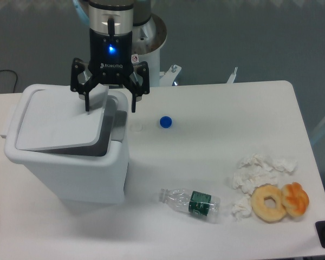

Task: Close the trash can
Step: 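Press the lid down onto the trash can rim with the gripper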

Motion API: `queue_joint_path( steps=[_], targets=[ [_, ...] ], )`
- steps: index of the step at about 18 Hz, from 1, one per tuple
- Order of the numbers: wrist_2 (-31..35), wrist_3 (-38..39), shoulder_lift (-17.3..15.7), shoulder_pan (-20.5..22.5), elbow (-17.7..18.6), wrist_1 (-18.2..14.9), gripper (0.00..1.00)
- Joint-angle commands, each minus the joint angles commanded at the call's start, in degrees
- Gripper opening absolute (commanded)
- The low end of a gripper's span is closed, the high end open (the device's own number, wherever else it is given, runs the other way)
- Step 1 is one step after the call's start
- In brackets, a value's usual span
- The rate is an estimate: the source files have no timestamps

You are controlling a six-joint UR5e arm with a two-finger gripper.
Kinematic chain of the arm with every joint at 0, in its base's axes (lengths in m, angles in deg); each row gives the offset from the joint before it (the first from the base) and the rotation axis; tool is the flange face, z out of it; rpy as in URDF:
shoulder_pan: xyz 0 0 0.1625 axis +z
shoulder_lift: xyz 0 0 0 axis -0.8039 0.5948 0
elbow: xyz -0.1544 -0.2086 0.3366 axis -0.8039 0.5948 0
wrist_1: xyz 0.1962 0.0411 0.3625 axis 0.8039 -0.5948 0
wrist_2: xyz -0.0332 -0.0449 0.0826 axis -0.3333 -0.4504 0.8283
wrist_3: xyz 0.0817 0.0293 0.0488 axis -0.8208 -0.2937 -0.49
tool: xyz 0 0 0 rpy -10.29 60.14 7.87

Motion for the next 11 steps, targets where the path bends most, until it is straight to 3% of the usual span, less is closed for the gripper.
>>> queue_joint_path(
  steps=[11],
  targets=[
    [0.97,-0.18,0.96,0.00,0.88,0.09,1.00]
  ],
)
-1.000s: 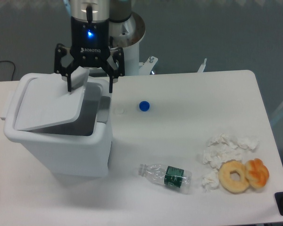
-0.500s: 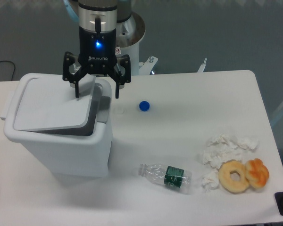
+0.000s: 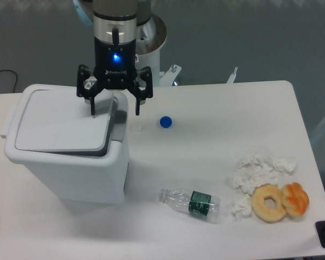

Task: Close the trash can
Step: 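Press the lid down onto the trash can rim with the gripper, then hold the gripper above the closed lid, then lift it away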

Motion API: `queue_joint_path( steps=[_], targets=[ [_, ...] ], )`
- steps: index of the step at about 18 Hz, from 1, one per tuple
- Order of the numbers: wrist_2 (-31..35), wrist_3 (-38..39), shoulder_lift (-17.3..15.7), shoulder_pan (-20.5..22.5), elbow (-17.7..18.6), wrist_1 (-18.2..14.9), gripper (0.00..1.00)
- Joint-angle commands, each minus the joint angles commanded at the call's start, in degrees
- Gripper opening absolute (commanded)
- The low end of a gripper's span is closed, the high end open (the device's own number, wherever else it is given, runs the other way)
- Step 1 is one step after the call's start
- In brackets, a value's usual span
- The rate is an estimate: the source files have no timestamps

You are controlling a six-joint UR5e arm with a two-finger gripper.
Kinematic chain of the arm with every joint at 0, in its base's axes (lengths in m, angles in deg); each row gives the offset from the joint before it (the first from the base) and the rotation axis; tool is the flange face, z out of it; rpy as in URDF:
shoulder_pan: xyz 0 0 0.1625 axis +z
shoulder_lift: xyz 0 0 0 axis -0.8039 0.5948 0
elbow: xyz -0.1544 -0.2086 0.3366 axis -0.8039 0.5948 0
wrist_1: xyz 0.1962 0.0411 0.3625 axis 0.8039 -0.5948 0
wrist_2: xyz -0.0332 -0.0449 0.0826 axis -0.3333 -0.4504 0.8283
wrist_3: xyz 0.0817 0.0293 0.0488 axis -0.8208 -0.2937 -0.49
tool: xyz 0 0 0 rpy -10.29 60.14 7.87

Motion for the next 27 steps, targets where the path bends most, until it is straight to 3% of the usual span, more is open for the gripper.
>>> queue_joint_path(
  steps=[27],
  targets=[
    [-0.08,-0.18,1.32,1.49,0.26,0.18,1.00]
  ],
)
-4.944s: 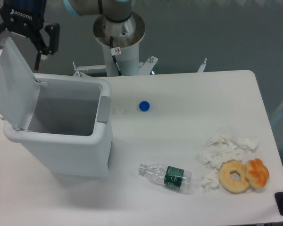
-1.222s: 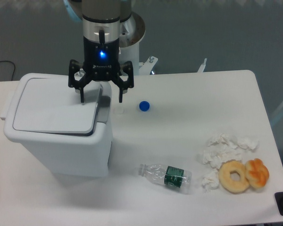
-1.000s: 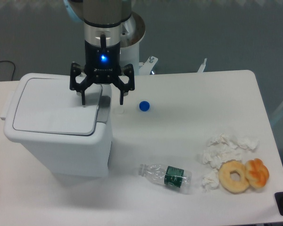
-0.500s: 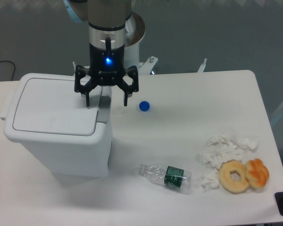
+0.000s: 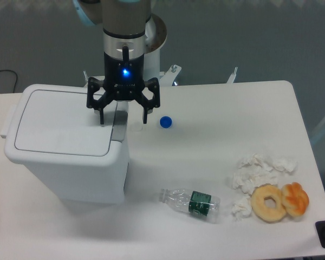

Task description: Close the trash can

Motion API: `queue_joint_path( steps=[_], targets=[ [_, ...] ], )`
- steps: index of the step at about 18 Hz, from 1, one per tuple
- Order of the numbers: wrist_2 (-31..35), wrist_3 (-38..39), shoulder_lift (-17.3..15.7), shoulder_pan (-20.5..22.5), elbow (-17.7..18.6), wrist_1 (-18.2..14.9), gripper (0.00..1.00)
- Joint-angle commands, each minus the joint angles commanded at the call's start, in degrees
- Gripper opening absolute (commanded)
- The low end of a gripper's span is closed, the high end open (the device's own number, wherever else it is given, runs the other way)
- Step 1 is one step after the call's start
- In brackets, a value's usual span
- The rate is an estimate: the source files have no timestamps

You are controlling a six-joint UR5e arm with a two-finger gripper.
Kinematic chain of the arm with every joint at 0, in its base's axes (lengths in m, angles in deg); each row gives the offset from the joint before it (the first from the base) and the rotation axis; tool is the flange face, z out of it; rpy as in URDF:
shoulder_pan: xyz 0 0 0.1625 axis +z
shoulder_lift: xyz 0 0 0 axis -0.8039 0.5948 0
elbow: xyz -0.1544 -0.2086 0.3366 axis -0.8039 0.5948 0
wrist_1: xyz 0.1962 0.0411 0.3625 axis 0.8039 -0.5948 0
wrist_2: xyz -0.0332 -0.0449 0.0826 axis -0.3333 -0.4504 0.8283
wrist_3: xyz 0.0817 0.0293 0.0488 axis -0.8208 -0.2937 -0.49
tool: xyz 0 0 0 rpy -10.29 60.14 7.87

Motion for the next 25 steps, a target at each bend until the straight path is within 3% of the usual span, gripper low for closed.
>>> queue_joint_path(
  steps=[14,17,20,25],
  targets=[
    [-0.09,0.70,1.41,0.09,-0.53,1.14,1.00],
    [-1.14,1.31,1.49,0.62,-2.54,1.75,1.00],
    [-5.26,2.37,1.41,2.89,-6.06,1.49,1.00],
    [-6.33,-0.51,1.75,7.90,-6.50,2.02,1.00]
  ],
)
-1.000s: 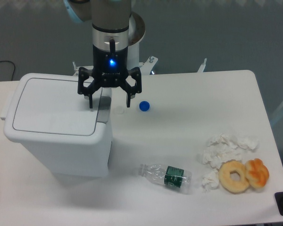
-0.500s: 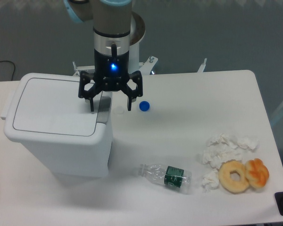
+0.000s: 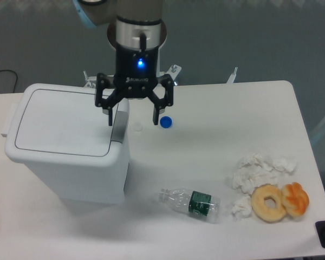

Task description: Close the trash can

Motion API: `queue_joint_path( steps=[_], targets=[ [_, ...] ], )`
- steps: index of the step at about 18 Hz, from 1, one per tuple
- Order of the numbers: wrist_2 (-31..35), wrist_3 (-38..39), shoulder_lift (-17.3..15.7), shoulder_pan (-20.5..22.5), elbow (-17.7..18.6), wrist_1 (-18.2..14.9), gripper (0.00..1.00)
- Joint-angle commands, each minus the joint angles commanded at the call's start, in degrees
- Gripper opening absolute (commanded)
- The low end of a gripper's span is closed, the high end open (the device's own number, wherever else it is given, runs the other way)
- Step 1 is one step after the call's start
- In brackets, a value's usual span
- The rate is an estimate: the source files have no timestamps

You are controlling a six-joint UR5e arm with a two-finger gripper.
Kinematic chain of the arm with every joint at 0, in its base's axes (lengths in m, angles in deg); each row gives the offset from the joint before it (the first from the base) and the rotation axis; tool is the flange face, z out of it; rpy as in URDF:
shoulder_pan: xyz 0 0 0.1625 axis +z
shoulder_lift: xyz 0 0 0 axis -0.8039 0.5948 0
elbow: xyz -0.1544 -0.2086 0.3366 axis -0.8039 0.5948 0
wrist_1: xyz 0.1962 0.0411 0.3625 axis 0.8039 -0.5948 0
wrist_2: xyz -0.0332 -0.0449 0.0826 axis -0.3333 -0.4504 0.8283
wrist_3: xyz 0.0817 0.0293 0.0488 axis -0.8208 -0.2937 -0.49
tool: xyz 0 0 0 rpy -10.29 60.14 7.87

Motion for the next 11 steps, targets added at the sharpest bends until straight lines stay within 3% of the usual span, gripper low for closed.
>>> queue_joint_path(
  steps=[6,9,11],
  targets=[
    [0.09,-19.25,10.53,9.76,-1.31,1.49,1.00],
    [0.87,-26.62,13.97,12.05,-1.23,1.76,1.00],
    [4.64,-35.83,16.69,12.14,-1.05,1.85,1.00]
  ],
)
